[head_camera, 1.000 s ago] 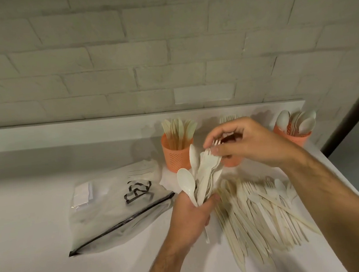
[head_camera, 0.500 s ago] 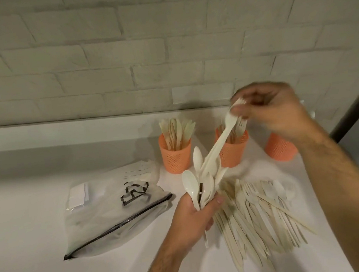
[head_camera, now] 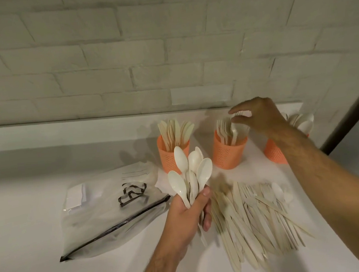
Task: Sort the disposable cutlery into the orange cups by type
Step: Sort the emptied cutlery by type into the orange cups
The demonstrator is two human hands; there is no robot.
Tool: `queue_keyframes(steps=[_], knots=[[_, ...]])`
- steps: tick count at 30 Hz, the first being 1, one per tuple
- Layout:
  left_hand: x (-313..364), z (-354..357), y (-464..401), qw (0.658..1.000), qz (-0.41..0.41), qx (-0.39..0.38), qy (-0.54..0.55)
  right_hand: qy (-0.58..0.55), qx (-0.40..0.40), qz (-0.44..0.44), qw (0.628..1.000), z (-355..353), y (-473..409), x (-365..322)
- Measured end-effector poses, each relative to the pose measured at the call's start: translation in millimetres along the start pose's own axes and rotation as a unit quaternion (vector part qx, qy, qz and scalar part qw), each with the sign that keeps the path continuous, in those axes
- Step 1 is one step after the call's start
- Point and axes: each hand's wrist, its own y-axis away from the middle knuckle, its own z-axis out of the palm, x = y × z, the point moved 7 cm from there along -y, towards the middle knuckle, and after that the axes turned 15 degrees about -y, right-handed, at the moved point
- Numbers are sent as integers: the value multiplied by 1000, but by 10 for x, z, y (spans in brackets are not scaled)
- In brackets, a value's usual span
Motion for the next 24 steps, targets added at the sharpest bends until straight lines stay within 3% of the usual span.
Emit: queue_keyframes(steps=[2,4,7,9,12,18,24], knots=[[9,-11,-1,1000,2,4,-1,52,46,-67,995,21,94,-141],[17,-22,-7,1000,3,11,-6,-22,51,-75,996,24,281,-457],[31,-16,-9,1000,5,15,-13,-223,-164,36,960,389,656,-853],[45,-8,1,1000,7,13,-11,-278,-226,55,932,548,848,-975],[73,-11,33,1000,15,23,-11,-301,-154,53,940,560,888,-929],[65,-26,67,999,10,49,8,-246,-69,76,964,498,881,-817],[59,-8,90,1000,-9,27,-2,-310,-135,94,936,586,927,-1005]])
